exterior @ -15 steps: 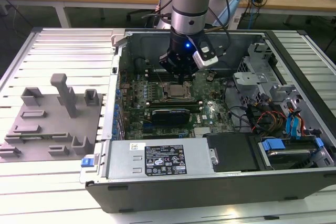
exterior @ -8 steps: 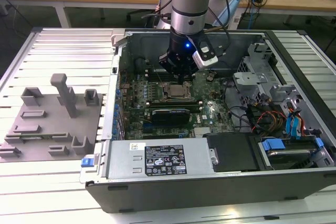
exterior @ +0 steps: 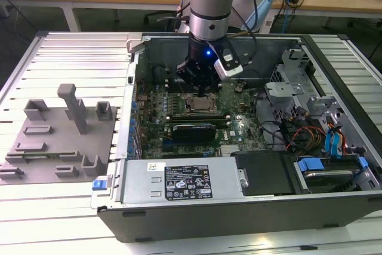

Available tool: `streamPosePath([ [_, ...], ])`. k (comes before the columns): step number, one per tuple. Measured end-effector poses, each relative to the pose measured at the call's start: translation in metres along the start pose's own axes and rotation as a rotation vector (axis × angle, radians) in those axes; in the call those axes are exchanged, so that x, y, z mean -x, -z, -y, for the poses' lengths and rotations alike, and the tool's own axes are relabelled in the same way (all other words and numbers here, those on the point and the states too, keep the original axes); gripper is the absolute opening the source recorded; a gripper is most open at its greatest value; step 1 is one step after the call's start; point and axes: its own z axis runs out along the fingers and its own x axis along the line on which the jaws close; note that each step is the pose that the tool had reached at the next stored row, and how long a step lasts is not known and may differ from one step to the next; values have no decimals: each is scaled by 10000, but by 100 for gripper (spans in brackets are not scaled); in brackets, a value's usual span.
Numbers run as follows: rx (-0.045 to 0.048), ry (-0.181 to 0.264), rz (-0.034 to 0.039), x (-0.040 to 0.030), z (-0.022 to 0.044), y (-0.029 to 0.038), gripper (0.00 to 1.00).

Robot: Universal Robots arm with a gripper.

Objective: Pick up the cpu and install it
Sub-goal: 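Close the cpu cover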

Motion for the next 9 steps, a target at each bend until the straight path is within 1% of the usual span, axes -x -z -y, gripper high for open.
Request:
streamPosePath([
  [2, -2, 0, -2, -15, 5, -7, 11],
  [9, -2, -1, -1, -19, 5, -8, 11],
])
